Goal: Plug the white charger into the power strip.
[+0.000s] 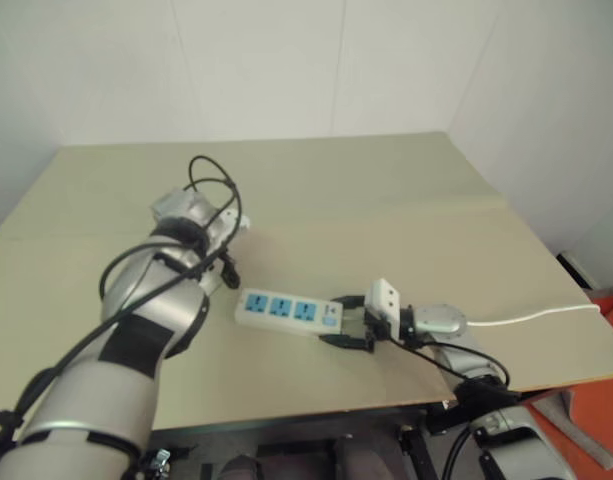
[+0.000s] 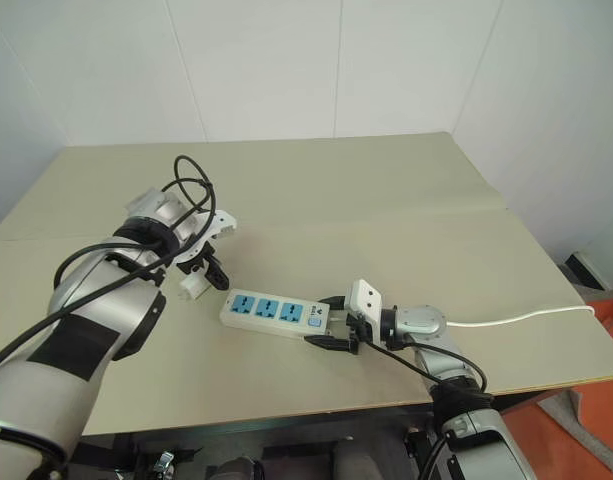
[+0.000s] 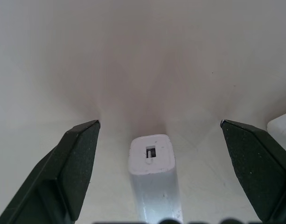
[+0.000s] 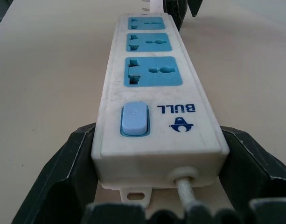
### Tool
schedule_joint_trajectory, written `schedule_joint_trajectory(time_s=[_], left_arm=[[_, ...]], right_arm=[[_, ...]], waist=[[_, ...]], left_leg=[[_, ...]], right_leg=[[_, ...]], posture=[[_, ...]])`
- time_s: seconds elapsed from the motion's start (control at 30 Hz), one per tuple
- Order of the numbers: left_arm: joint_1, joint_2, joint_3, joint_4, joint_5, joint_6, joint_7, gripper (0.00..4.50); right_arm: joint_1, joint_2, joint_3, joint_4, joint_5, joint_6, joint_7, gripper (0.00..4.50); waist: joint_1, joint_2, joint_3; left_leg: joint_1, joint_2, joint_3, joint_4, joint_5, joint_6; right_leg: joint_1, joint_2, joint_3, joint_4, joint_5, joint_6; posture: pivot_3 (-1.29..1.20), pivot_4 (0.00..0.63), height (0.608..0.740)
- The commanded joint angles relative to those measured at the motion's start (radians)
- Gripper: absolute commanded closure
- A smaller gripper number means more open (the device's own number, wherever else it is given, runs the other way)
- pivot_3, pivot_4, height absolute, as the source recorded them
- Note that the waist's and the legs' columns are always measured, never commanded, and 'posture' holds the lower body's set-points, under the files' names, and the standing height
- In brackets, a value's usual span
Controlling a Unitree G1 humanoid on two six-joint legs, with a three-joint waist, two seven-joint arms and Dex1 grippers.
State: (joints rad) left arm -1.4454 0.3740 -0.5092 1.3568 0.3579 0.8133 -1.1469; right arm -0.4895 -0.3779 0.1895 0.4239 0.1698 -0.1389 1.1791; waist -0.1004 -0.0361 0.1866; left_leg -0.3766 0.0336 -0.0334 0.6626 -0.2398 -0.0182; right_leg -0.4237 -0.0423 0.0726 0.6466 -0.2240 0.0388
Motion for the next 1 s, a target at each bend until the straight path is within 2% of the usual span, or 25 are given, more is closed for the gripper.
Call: schedule_joint_trajectory(time_s=[0.03,0.4,0.6,0.7,0.77,0.9,1.0], left_arm=[[-0.004,0.000,0.008,-0.002,0.023,0.015,0.006,0.00],[0.007,-0.004,0.008,-0.003,0.048,0.014,-0.007,3.49],[0.000,0.000,0.059,-0.016,0.019,-0.013,0.001,3.49],[-0.030,0.004,0.154,-0.045,-0.042,-0.035,0.072,3.49],[-0.039,0.017,0.263,-0.087,-0.123,-0.082,0.130,3.49],[0.076,0.045,0.493,-0.316,-0.315,-0.329,0.189,3.49],[0.205,0.045,0.586,-0.543,-0.435,-0.316,0.148,3.49]], right_arm=[[0.020,0.004,0.055,0.036,-0.064,0.007,-0.014,1.06],[0.025,0.005,0.054,0.035,-0.069,0.004,-0.024,1.06],[0.028,0.010,0.055,0.035,-0.072,0.004,-0.030,1.06],[0.040,0.006,0.057,0.024,-0.072,0.004,-0.028,1.06],[0.047,0.000,0.057,0.013,-0.070,0.007,-0.024,1.06],[0.065,-0.016,0.053,-0.039,-0.052,0.014,-0.010,1.06],[0.070,-0.030,0.053,-0.070,-0.036,0.018,0.016,1.06]], waist=[[0.000,0.000,0.000],[0.000,-0.001,-0.001],[0.000,-0.001,-0.001],[0.000,-0.001,-0.001],[0.000,-0.002,-0.001],[0.002,-0.002,-0.001],[0.003,-0.001,-0.001]], left_leg=[[0.000,0.000,0.000,0.000,0.000,0.000],[0.001,0.000,0.000,0.000,0.000,0.000],[0.001,0.000,0.000,0.000,0.000,0.000],[0.002,0.000,0.000,0.000,0.000,0.000],[0.002,0.000,0.000,0.000,0.000,0.000],[0.001,0.001,0.000,0.000,0.000,0.000],[0.002,0.001,0.001,-0.001,-0.001,-0.001]], right_leg=[[0.000,0.000,0.000,0.000,0.000,0.000],[0.001,0.000,0.000,0.000,0.000,0.000],[0.001,0.000,0.000,0.000,0.000,0.000],[0.002,0.000,0.000,0.000,0.000,0.000],[0.002,0.000,0.000,0.000,0.000,0.000],[0.000,0.000,0.000,0.000,0.000,0.000],[0.001,-0.001,0.001,0.001,0.003,-0.005]], posture=[[0.00,0.150,0.740],[0.00,0.150,0.740],[0.00,0.150,0.740],[0.00,0.150,0.740],[0.00,0.150,0.740],[0.00,0.150,0.740],[0.00,0.150,0.740]])
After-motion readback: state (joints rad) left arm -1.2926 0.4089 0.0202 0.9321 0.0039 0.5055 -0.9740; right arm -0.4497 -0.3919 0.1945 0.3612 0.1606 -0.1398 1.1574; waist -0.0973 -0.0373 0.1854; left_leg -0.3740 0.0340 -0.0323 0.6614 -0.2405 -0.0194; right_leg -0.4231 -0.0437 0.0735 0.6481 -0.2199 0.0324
